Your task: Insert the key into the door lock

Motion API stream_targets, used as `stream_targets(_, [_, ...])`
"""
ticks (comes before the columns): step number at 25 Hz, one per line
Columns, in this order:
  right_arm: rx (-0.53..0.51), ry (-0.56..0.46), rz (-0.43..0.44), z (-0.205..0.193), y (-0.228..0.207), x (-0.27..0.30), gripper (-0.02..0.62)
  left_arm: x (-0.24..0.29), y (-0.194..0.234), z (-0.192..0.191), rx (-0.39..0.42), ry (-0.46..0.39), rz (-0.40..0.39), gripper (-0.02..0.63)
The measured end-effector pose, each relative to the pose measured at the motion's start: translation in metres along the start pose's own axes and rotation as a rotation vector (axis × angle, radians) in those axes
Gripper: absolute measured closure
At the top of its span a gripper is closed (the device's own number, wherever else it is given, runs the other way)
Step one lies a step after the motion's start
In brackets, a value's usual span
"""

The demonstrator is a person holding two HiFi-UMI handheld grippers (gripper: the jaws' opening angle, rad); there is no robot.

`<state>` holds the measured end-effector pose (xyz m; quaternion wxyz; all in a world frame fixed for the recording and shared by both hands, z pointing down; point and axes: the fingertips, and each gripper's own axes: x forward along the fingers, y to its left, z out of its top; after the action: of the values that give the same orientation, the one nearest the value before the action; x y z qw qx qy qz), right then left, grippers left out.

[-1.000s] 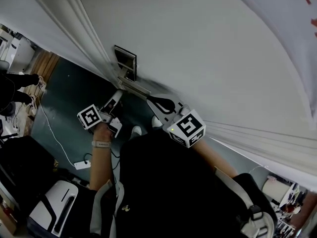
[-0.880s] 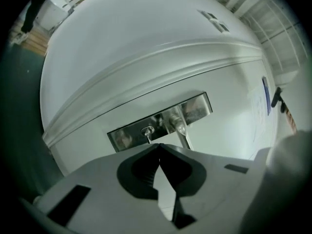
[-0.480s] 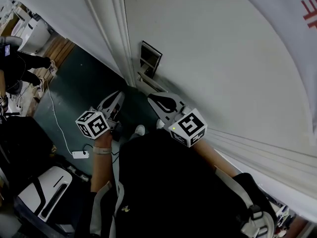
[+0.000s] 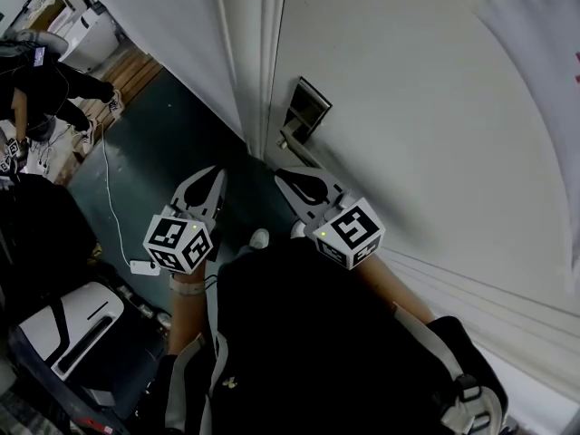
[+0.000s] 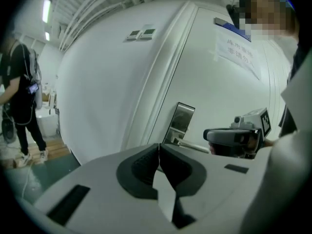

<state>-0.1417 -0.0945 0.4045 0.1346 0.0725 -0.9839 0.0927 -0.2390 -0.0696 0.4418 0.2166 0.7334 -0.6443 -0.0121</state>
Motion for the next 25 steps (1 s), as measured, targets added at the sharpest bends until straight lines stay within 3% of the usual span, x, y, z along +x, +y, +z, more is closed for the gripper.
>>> stream_targets(4, [-0.021, 0.002, 0.025, 0.006, 0.008, 0.005, 0.575, -0.015, 0.002, 0.008, 0.102, -0.005, 0.065, 0.595])
stream_targets(9, [-0.052, 0.003, 0.045, 0.010, 0.014, 0.009, 0.575, -0.027, -0.001, 0.013, 0.175, -0.010, 0.095, 0.595])
stream_targets(25, [-0.060, 0.032, 0.034, 0.012, 0.021, 0.013, 0.575, -0.034, -0.007, 0.013, 0.188, -0.034, 0.084, 0.595])
